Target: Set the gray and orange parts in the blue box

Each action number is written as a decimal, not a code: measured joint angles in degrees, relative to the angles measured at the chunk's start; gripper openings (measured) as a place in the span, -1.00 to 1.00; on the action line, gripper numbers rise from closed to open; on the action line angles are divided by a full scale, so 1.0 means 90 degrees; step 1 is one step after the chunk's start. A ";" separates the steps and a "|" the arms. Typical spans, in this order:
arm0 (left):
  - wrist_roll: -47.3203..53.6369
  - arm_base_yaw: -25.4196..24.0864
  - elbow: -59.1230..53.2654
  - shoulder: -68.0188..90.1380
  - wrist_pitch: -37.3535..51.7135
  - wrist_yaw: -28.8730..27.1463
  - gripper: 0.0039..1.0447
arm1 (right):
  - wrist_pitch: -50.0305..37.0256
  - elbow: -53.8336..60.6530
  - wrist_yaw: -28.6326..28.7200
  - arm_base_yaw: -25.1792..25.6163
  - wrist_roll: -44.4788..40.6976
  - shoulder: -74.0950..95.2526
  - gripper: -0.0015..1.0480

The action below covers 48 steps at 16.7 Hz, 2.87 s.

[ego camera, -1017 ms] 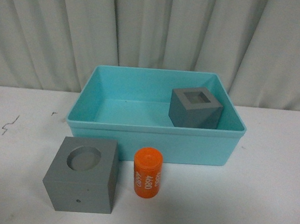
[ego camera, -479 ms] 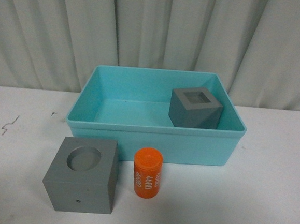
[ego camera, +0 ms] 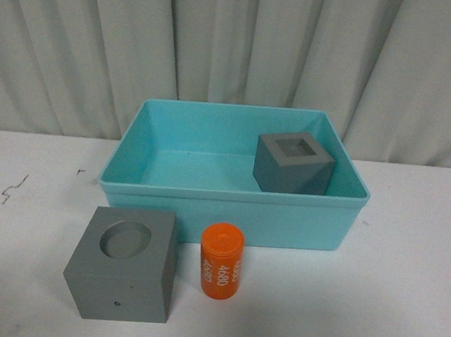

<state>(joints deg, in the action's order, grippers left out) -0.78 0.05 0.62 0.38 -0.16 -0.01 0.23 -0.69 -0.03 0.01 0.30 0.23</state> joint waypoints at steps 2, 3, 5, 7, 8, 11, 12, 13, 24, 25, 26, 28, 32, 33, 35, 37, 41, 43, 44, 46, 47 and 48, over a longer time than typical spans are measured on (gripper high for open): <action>0.0000 0.0000 0.0000 0.0000 -0.0002 0.0000 0.88 | -0.0005 0.0000 -0.0002 0.0000 -0.0005 0.0000 -0.91; 0.0000 0.0000 0.0000 0.0000 -0.0002 0.0002 0.88 | -0.0005 0.0000 0.0000 0.0000 -0.0005 0.0000 -0.85; 0.0000 0.0000 0.0000 0.0000 0.0000 0.0000 0.88 | -0.0002 0.0000 0.0000 0.0000 -0.0005 0.0000 -0.74; 0.0000 0.0000 0.0000 0.0000 -0.0002 0.0000 0.88 | -0.0005 0.0000 0.0000 0.0000 -0.0005 0.0000 -0.60; 0.0000 0.0000 0.0000 0.0000 -0.0002 0.0000 0.88 | -0.0005 0.0000 0.0000 0.0000 -0.0005 0.0000 -0.53; 0.0000 0.0000 0.0000 0.0000 -0.0002 0.0000 0.88 | -0.0005 0.0000 0.0000 0.0000 -0.0005 0.0000 -0.29; 0.0000 0.0000 0.0000 0.0000 -0.0002 0.0000 0.88 | -0.0005 0.0000 0.0000 0.0000 -0.0005 0.0000 -0.15; 0.0000 0.0000 0.0000 0.0000 -0.0002 0.0000 0.88 | -0.0005 0.0000 0.0000 0.0000 -0.0005 0.0000 0.10; -0.2924 0.1025 0.2438 0.2824 -0.2191 -0.0835 0.88 | -0.0002 0.0000 0.0005 0.0000 -0.0015 0.0000 0.87; -0.2922 0.1032 0.2766 0.3366 -0.1719 -0.0818 0.88 | -0.0005 0.0000 0.0005 0.0000 -0.0015 0.0000 0.87; -0.2900 0.1032 0.3014 0.4138 -0.1137 -0.0559 0.88 | -0.0005 0.0000 0.0002 0.0000 -0.0015 0.0000 0.87; -0.2742 0.1149 0.3594 0.5821 -0.0304 -0.0381 0.88 | -0.0005 0.0000 0.0002 0.0000 -0.0015 0.0000 0.87; -0.2514 0.1387 0.4872 0.8459 0.0022 -0.0296 0.88 | -0.0002 0.0000 0.0002 0.0000 -0.0015 0.0000 0.87; -0.2414 0.1445 0.5020 0.8959 0.0010 -0.0277 0.88 | -0.0002 0.0000 0.0002 0.0000 -0.0015 0.0000 0.87; -0.2212 0.1518 0.5115 0.9415 -0.0146 -0.0321 0.88 | -0.0002 0.0000 0.0002 0.0000 -0.0015 0.0000 0.87; -0.1870 0.1545 0.5122 0.9476 -0.0199 -0.0233 0.88 | -0.0002 0.0000 0.0002 0.0000 -0.0015 0.0000 0.87; -0.1430 0.1610 0.4981 0.9721 -0.0143 -0.0160 0.88 | -0.0002 0.0000 0.0002 0.0000 -0.0015 0.0000 0.87; -0.1365 0.1659 0.4877 1.0023 0.0007 -0.0138 0.88 | -0.0002 0.0000 0.0002 0.0000 -0.0015 0.0000 0.87; -0.1358 0.1678 0.4857 1.0083 0.0056 -0.0138 0.88 | -0.0002 0.0000 0.0002 0.0000 -0.0015 0.0000 0.87; -0.1358 0.1681 0.4840 1.0127 0.0073 -0.0136 0.88 | -0.0002 0.0000 0.0002 0.0000 -0.0015 0.0000 0.87; -0.1353 0.1693 0.4816 1.0146 0.0085 -0.0126 0.88 | -0.0002 0.0000 0.0002 0.0000 -0.0015 0.0000 0.87; -0.1316 0.1724 0.4775 1.0168 0.0104 -0.0136 0.88 | -0.0002 0.0000 0.0002 0.0000 -0.0015 0.0000 0.87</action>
<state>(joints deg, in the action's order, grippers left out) -12.62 15.57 43.59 91.90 0.78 -1.23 0.21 -0.69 -0.01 0.01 0.16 0.23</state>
